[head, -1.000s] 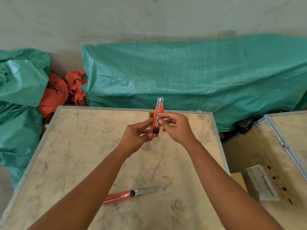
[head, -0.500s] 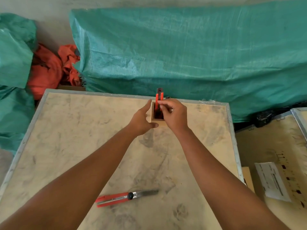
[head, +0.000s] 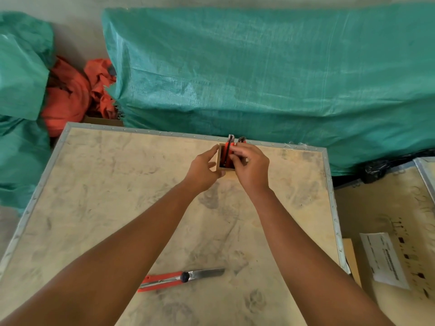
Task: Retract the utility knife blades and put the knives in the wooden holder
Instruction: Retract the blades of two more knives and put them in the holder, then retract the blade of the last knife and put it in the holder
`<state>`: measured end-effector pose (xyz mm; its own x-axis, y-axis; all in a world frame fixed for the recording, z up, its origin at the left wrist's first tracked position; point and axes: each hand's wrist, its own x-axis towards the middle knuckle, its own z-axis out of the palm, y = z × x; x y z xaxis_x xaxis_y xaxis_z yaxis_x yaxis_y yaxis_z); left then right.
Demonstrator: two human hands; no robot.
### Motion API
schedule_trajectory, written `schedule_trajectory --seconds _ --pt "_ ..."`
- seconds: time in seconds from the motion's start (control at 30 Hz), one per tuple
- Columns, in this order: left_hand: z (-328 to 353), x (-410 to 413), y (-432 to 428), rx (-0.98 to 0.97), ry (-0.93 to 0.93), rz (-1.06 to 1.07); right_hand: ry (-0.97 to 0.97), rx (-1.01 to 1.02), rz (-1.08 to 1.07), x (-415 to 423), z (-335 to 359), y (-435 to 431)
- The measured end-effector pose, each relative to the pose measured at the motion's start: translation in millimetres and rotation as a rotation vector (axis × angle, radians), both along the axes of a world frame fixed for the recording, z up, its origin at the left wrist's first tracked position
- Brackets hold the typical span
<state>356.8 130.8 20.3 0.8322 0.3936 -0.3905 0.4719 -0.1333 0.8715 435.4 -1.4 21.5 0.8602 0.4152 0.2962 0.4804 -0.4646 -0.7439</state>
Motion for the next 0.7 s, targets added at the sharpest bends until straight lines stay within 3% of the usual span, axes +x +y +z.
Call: schedule_trajectory --seconds 0.3,0.57,0.7 --pt "33 -67 2 0.075 0.002 0.05 0.127 0.025 -0.012 -67 29 -18" --pt "20 -185 4 0.044 0.07 -0.008 0.529 -0.128 0.021 -186 18 -36" --pt "2 -238 -1 0.079 0.135 -0.093 0.636 -0.162 -0.025 -243 3 -42"
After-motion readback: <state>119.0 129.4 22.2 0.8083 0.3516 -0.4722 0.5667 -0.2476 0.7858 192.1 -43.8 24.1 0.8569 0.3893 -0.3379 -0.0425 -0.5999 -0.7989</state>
